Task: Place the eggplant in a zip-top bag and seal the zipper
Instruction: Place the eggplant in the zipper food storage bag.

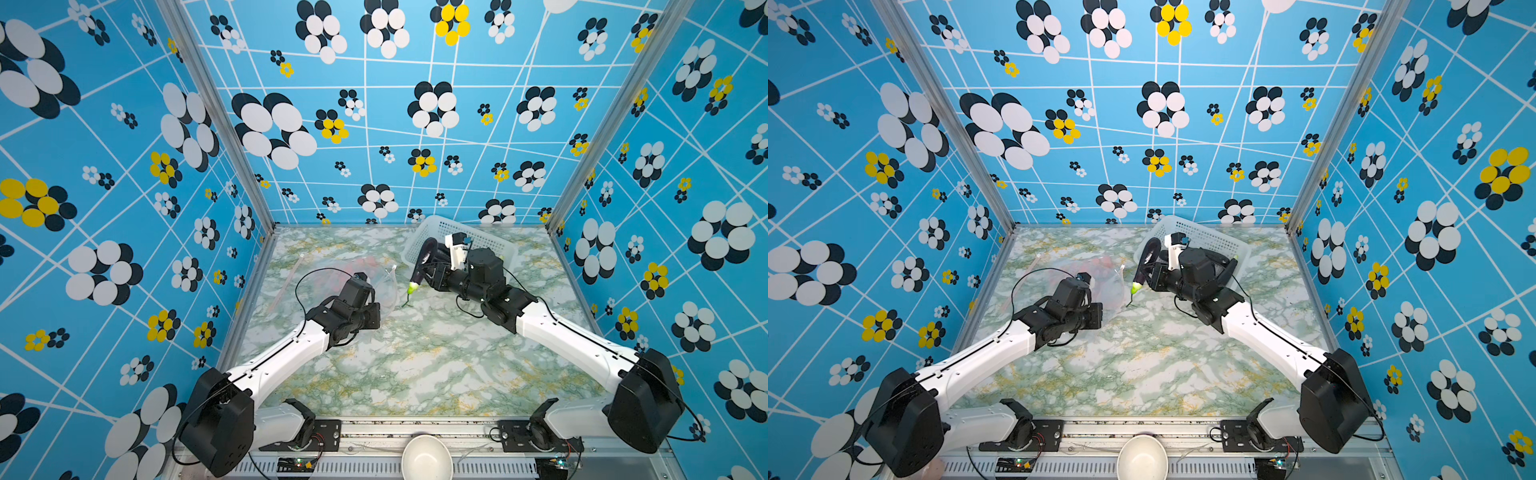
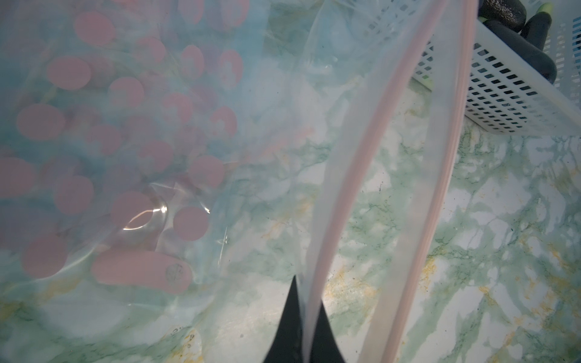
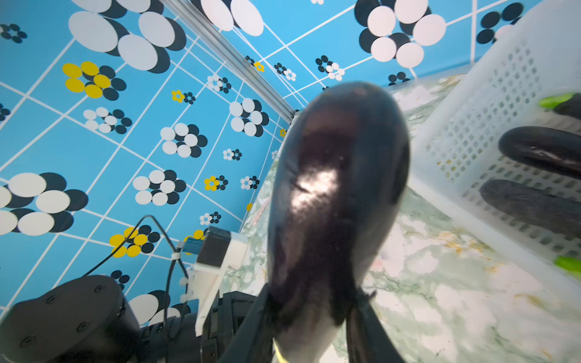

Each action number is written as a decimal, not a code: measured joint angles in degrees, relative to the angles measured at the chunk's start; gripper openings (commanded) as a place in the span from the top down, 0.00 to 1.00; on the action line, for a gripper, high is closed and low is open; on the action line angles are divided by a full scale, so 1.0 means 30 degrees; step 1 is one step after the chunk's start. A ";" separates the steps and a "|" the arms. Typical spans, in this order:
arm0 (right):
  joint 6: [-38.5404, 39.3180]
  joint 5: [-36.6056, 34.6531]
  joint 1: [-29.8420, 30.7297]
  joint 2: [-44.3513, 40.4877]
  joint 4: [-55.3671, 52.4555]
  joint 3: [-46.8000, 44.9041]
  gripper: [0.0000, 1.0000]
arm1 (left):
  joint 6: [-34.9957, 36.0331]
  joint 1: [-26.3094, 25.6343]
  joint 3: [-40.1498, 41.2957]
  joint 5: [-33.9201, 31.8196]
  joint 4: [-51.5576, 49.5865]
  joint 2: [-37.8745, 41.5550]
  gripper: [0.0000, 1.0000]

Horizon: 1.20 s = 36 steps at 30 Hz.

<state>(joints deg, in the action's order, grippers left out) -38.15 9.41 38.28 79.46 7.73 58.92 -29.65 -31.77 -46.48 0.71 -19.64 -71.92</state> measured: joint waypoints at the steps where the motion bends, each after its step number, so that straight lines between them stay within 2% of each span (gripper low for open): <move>1: -0.0087 -0.0168 0.0328 0.0117 0.0291 -0.0007 0.66 | 0.0000 0.0015 0.0000 0.0000 0.0000 0.0000 1.00; 11: -0.0583 -0.2171 0.1734 0.2907 0.3417 -0.0015 0.67 | -0.0284 0.0051 0.0000 0.0073 -0.0007 0.0495 1.00; 17: 0.0138 -0.4146 0.2739 0.4197 0.4138 0.0102 0.68 | -0.0583 0.0051 0.0000 0.0138 -0.0007 0.0969 1.00; 26: 0.0656 -0.5705 0.3220 0.4401 0.5464 0.0102 0.67 | -0.1093 0.0073 0.0000 0.0335 0.0015 0.1341 1.00; 36: 0.0510 -0.6987 0.4517 0.4714 0.5829 -0.0131 0.67 | -0.2914 0.0102 0.0087 0.0852 0.1413 0.1654 1.00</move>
<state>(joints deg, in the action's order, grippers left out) -36.62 -11.55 51.83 93.60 25.21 58.52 -38.39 -31.46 -46.22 3.27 -15.40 -66.96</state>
